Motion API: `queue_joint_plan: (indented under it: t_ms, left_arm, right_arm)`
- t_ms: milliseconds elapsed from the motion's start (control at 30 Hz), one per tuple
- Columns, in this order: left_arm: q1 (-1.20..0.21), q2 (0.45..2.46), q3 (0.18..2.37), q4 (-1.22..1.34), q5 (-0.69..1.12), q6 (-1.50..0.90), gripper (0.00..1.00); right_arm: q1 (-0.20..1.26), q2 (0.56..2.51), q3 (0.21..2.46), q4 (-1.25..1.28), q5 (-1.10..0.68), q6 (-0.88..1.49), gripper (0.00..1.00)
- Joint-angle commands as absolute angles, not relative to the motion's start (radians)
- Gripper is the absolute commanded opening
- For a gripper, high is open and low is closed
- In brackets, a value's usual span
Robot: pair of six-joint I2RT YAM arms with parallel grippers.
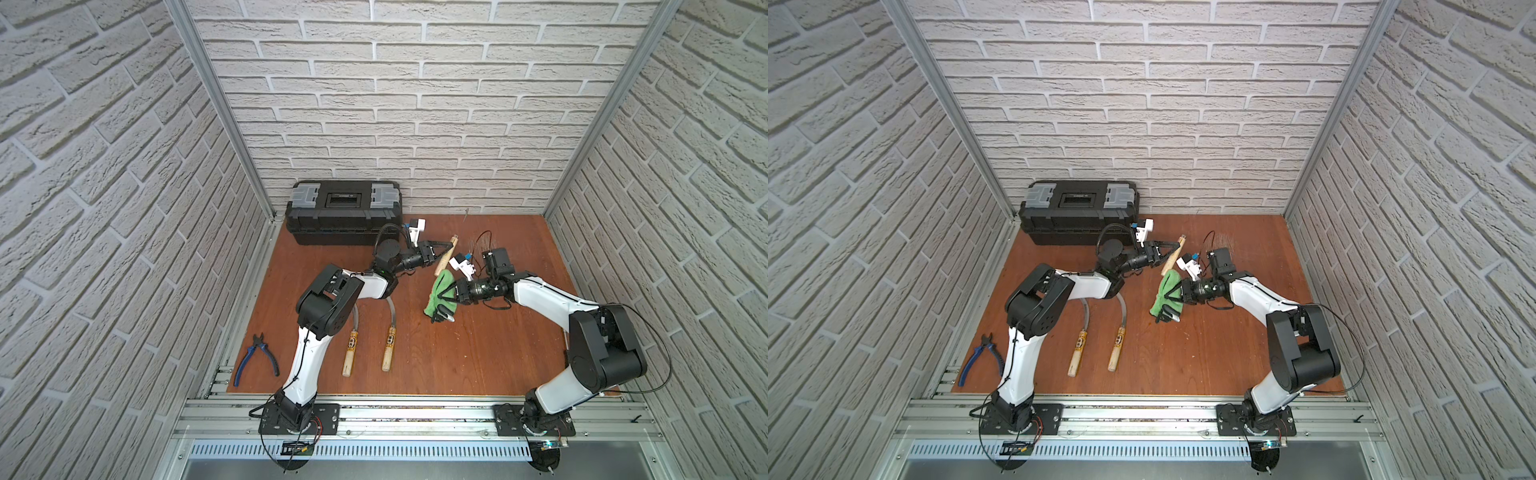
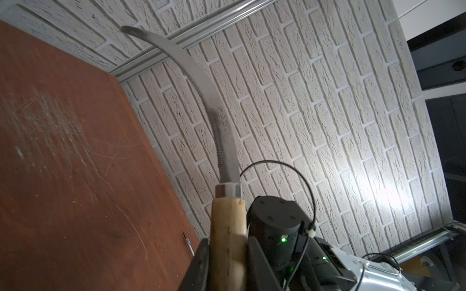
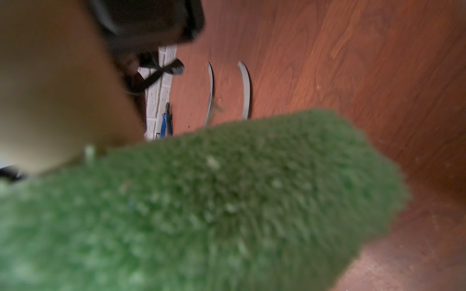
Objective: Wipe small sickles with rags
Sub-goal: Wipe the small sickle.
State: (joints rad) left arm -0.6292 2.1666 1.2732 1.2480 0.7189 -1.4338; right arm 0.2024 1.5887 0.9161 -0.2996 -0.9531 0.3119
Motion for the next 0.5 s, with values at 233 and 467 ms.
queue_joint_plan:
  t_ms: [233, 467]
  left_arm:
    - [-0.65, 2.093, 1.238, 1.403, 0.727, -1.429, 0.0]
    - [-0.641, 2.07, 1.2, 1.402, 0.722, -1.415, 0.0]
  right_arm:
    - [0.131, 1.44, 0.92, -0.301, -0.909, 0.367, 0.03]
    - [0.057, 1.393, 0.998, -0.411, -0.916, 0.33, 0.03]
